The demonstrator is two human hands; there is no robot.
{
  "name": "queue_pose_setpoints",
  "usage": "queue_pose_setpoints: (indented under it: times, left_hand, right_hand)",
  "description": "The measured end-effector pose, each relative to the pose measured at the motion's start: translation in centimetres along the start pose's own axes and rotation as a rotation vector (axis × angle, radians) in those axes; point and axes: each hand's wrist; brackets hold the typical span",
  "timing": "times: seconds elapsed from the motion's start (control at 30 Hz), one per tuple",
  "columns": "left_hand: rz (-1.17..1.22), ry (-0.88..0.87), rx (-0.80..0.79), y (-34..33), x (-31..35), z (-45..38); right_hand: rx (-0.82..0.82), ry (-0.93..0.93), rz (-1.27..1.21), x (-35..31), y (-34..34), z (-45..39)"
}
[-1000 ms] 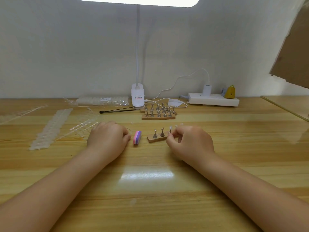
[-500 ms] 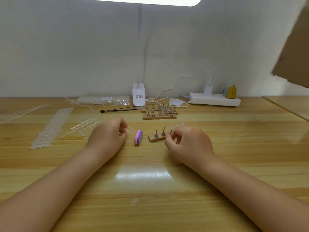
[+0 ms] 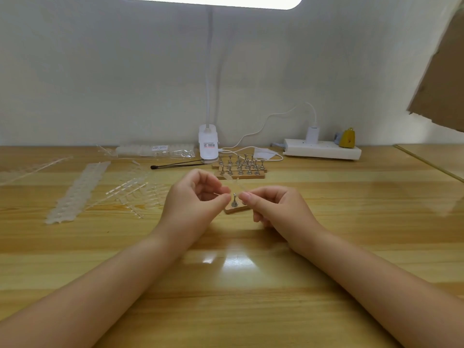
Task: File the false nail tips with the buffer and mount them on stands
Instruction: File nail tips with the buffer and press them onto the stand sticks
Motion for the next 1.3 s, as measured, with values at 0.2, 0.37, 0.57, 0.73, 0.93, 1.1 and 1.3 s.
queue_pose_setpoints:
  times: [0.2,0.37,0.57,0.73,0.93,1.1,1.3]
  left_hand:
    - [-0.237,-0.202,0.055,-0.5,-0.1,0.6]
    - [-0.766,-0.595,0.073,-0.3,-0.4,0.7]
    - [-1.035,-0.808,0.037,0.1,-0.4,0.6]
    - [-0.986,-0.705,0.023,-0.3,-0.3,0.8]
    - [-0.372,-0.292,0.018,-0.8,0.5,0.9]
    - [0.216,0.051,-0.032,-0.7,0.7,0.3]
    - [0.621,0.220,-0.124,-0.1,0.3,-0.3]
  right_hand:
    - [0.030,0.012,-0.028,0.0,-0.3,-0.1]
    - [0.055,0.025,-0.020,0.0,-0.4,-0.1]
    - [0.048,0.027,-0.012,-0.2,-0.5,0.1]
    - [0.034,0.027,-0.023,-0.1,-0.4,0.1]
    - [0.053,0.043,-0.051,0.3,-0.3,-0.1]
    - [0.012,0.028,-0.105,0.3,-0.1,-0.2]
    - [-0.037,0.028,-0.137,0.2,0.1,-0.2]
Point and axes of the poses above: each hand's wrist, its own z-axis away from the middle knuckle, its own y-axis out of the back of the hand, x = y × z, and after that the axes turned 12 degrees about -x, right-handed
